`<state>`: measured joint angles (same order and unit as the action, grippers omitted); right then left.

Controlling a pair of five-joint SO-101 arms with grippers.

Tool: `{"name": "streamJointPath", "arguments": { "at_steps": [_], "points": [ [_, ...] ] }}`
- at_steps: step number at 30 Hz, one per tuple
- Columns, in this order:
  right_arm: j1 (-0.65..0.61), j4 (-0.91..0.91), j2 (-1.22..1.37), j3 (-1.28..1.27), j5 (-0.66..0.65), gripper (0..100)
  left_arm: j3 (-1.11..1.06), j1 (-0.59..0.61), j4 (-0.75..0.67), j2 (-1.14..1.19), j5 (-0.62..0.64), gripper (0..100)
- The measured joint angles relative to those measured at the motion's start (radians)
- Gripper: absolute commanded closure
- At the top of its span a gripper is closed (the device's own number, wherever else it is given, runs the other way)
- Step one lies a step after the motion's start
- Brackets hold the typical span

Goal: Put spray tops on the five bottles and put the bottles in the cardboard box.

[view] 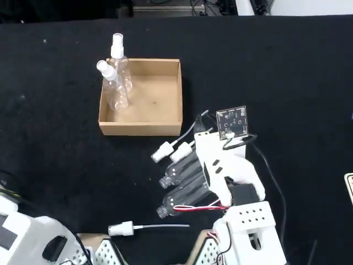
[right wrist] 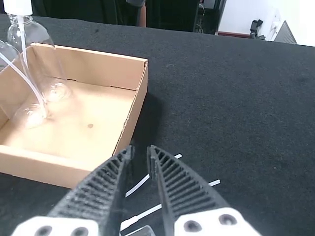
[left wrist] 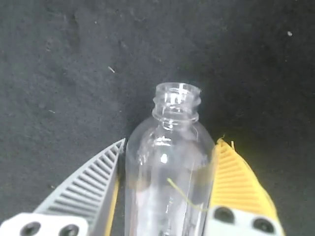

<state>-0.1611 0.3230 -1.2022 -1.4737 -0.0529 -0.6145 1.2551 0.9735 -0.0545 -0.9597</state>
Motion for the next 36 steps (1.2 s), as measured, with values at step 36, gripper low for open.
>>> {"name": "streamJointPath", "arguments": {
  "at_steps": [36],
  "points": [
    [0.0, 0.0, 0.0, 0.0, 0.0, 96.6, -0.106, -0.328, 0.021, -0.112, 0.255, 72]
  ]
}}
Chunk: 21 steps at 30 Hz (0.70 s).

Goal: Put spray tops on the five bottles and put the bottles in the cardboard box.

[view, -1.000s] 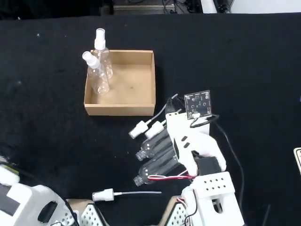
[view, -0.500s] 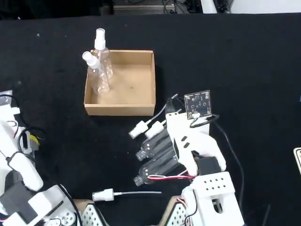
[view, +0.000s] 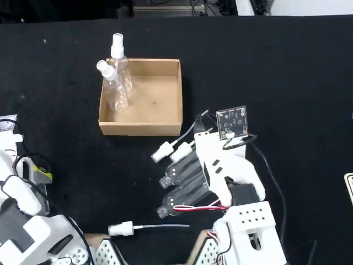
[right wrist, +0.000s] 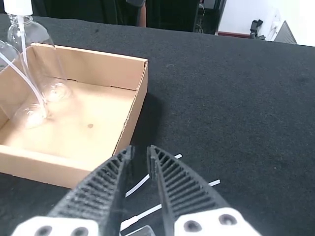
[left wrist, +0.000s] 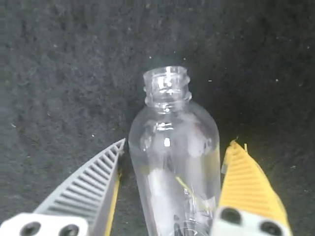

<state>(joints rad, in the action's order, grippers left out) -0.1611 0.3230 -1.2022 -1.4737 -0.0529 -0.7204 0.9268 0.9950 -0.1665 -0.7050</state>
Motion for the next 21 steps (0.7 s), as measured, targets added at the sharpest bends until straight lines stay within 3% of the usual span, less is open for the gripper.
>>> {"name": "streamJointPath", "arguments": {
  "at_steps": [6, 8, 13, 17, 21],
  "points": [
    [0.0, 0.0, 0.0, 0.0, 0.0, 96.6, -0.023, -0.046, 0.035, 0.002, 0.02, 98],
    [0.0, 0.0, 0.0, 0.0, 0.0, 96.4, -0.023, -0.072, 0.063, 0.002, 0.081, 94],
    [0.0, 0.092, 0.0, 0.049, -0.041, 96.3, -0.023, -0.109, 0.086, 0.002, 0.275, 97],
    [-0.083, 0.345, 0.0, 0.219, -0.164, 96.2, 0.005, -0.071, 0.092, 0.002, 0.407, 97],
    [-0.281, 0.655, 0.0, 0.4, -0.278, 96.2, 0.06, 0.066, 0.092, 0.005, 0.434, 97]
  ]
}}
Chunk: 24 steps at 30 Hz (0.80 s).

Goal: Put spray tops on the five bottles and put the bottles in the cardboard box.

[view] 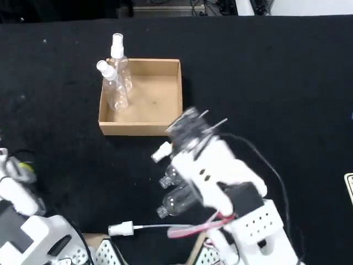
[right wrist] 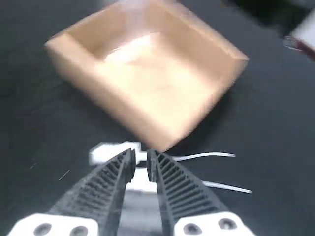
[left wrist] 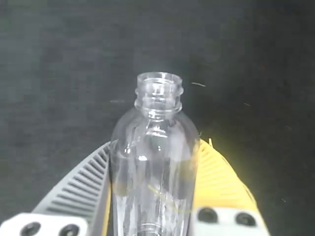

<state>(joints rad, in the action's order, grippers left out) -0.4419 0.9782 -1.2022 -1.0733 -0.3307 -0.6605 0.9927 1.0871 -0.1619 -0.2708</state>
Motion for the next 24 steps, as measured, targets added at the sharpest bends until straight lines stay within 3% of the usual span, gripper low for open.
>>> {"name": "streamJointPath", "arguments": {
  "at_steps": [3, 6, 13, 18, 24],
  "points": [
    [-0.181, 0.17, 0.002, 0.074, -0.041, 96.2, 0.051, 0.115, 0.0, 0.0, -0.026, 97],
    [-0.315, 0.232, 0.058, 0.087, -0.064, 96.0, 0.084, 0.193, 0.0, 0.0, -0.052, 97],
    [-0.491, 0.235, 0.342, 0.098, -0.143, 81.4, 0.1, 0.295, -0.112, 0.0, -0.018, 97],
    [-0.644, 0.241, 0.436, 0.098, -0.175, 81.9, 0.1, 0.358, -0.212, 0.0, 0.018, 97],
    [-0.724, 0.249, 0.437, 0.098, -0.126, 81.4, 0.1, 0.408, -0.252, 0.012, 0.02, 97]
  ]
}}
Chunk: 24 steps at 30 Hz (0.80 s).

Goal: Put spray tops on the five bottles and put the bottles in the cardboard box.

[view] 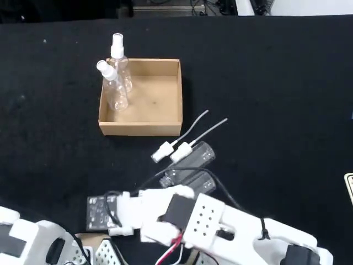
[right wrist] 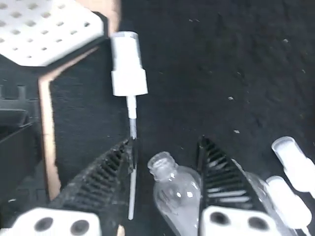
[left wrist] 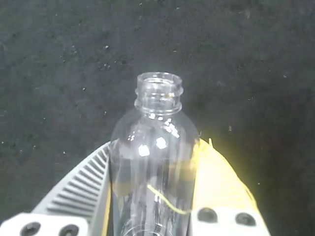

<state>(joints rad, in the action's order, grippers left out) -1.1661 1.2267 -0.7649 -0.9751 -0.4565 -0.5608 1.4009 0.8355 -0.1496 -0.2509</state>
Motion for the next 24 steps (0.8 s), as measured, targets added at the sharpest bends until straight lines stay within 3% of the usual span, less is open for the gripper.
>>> {"name": "streamJointPath", "arguments": {
  "at_steps": [10, 24],
  "points": [
    [-0.14, -0.032, 0.023, 0.0, 0.109, 81.4, 0.276, 0.054, 0.155, 0.218, 0.008, 97],
    [-0.152, -0.25, 0.397, 0.055, 0.213, 81.3, 0.42, 0.114, 0.176, 0.367, -0.02, 97]
  ]
}}
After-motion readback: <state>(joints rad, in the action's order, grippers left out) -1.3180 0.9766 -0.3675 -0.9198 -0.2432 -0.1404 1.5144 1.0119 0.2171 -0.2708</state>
